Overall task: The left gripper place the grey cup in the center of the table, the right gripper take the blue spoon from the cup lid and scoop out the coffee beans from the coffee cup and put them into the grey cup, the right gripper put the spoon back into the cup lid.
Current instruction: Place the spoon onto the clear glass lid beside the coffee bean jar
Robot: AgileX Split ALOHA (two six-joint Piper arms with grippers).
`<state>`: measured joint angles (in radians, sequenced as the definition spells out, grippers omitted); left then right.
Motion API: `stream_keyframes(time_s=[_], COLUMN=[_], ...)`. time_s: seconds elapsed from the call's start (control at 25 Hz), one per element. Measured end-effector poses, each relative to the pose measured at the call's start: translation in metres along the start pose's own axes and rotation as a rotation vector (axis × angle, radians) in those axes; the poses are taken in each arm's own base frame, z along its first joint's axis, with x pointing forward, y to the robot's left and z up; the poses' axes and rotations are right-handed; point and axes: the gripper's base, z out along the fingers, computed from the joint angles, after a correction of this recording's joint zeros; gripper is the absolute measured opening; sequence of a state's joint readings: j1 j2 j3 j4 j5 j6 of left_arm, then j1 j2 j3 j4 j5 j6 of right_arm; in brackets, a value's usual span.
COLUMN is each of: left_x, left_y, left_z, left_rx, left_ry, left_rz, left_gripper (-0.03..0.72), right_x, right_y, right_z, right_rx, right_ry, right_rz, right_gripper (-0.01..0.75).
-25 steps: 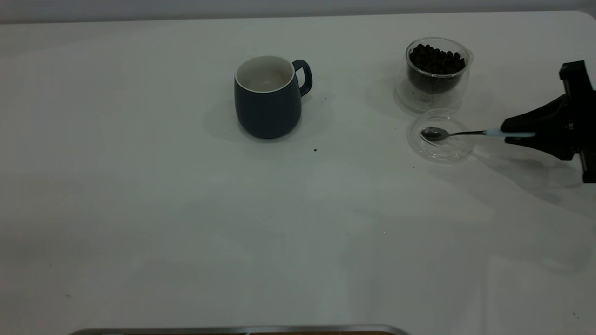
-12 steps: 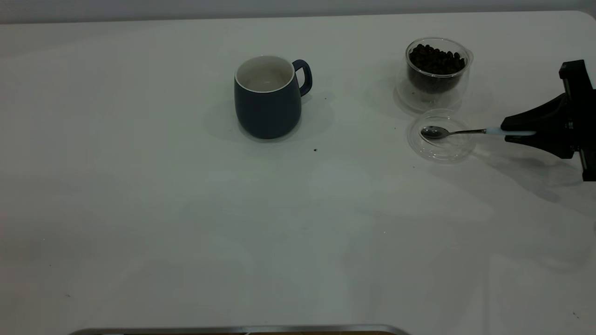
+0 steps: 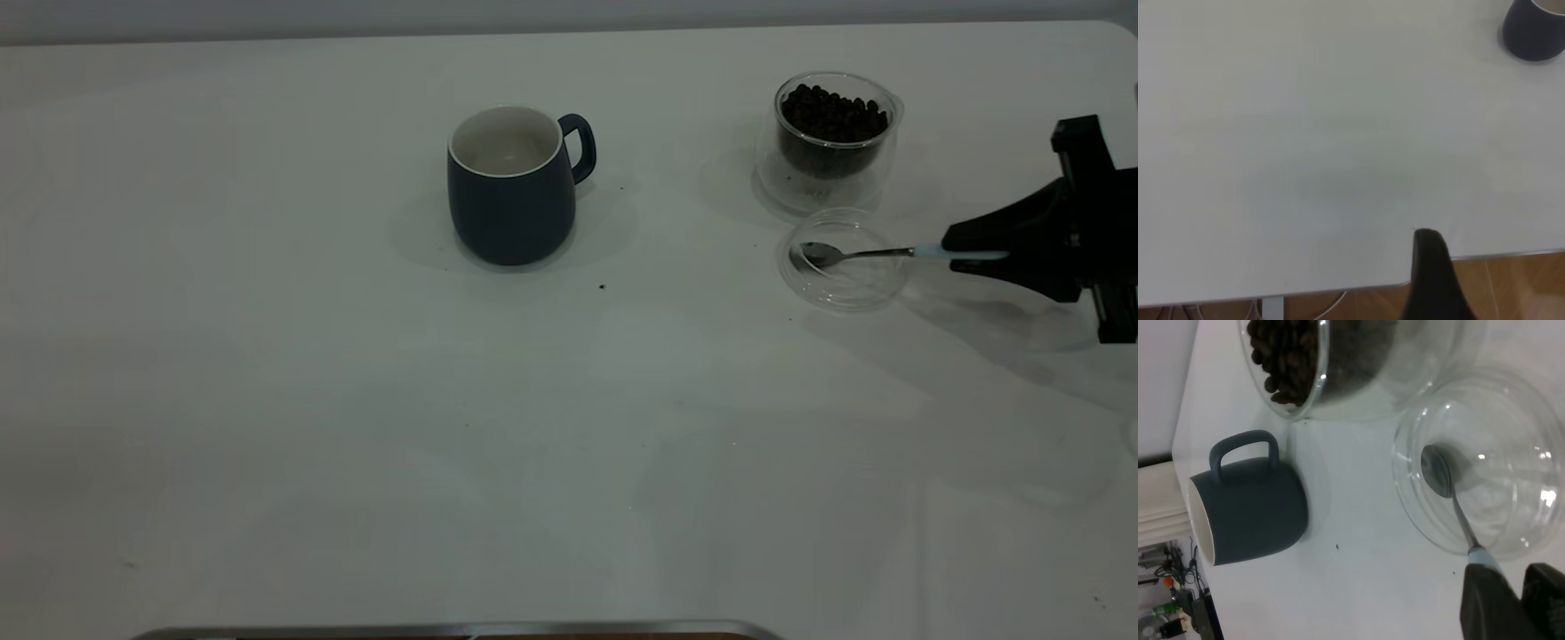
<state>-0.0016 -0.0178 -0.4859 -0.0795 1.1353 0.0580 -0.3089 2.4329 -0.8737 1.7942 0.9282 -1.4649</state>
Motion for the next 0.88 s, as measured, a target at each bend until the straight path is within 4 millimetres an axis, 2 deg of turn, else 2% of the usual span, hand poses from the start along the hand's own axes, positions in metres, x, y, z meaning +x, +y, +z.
stream_keyframes(time_s=[0.36, 0.52, 0.64, 0.88], left_x=[0.0000, 0.0000, 0.0000, 0.0000], left_y=[0.0000, -0.0001, -0.0001, -0.0001], left_z=[0.0000, 0.0000, 0.0000, 0.0000], left_rx=[0.000, 0.001, 0.001, 0.001], left_ry=[0.000, 0.000, 0.000, 0.000], left_rz=[0.000, 0.000, 0.000, 0.000], left_gripper=[0.548, 0.548, 0.548, 0.548], right_x=[-0.0066, -0.0069, -0.0071, -0.0075], right_y=[0.0003, -0.0020, -0.0042, -0.0070], right_z=[0.0021, 0.0020, 0.0019, 0.0018], right_rx=[0.001, 0.026, 0.050, 0.082], right_ry=[-0.011, -0.014, -0.016, -0.019], right_rz=[-0.020, -0.023, -0.023, -0.046], right_gripper=[0.108, 0.150, 0.245, 0.534])
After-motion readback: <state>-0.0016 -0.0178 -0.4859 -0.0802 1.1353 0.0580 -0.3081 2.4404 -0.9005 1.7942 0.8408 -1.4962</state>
